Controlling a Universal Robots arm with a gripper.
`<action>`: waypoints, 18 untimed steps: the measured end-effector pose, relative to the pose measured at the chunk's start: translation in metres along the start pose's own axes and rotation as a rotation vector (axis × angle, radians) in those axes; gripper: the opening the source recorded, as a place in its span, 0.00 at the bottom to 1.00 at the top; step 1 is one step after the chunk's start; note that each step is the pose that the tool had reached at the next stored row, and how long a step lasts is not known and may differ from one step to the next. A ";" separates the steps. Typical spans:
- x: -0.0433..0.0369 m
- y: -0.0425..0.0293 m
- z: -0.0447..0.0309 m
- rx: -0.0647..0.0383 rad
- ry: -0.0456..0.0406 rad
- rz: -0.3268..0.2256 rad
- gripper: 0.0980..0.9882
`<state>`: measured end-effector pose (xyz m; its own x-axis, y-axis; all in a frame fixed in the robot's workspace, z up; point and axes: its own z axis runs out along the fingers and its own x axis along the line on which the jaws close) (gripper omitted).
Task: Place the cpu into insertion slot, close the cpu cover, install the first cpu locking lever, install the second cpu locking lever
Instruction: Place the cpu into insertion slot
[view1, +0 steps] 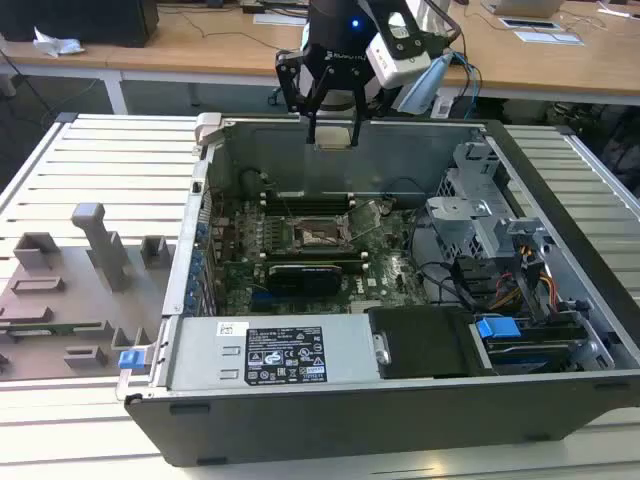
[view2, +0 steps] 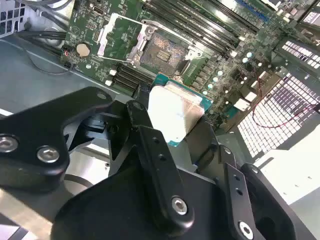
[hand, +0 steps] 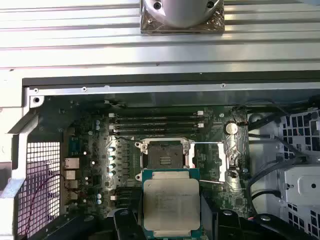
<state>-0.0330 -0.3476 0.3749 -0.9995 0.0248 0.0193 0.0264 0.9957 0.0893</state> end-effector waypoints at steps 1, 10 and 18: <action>0.0000 -0.0001 0.0011 0.000 0.0000 0.000 0.50; -0.0002 -0.0009 0.0096 0.002 0.0000 0.000 0.50; -0.0004 -0.0017 0.0189 0.002 -0.0001 0.000 0.50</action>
<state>-0.0330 -0.3476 0.3559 -0.9995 0.0248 0.0192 0.0264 0.9958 0.0876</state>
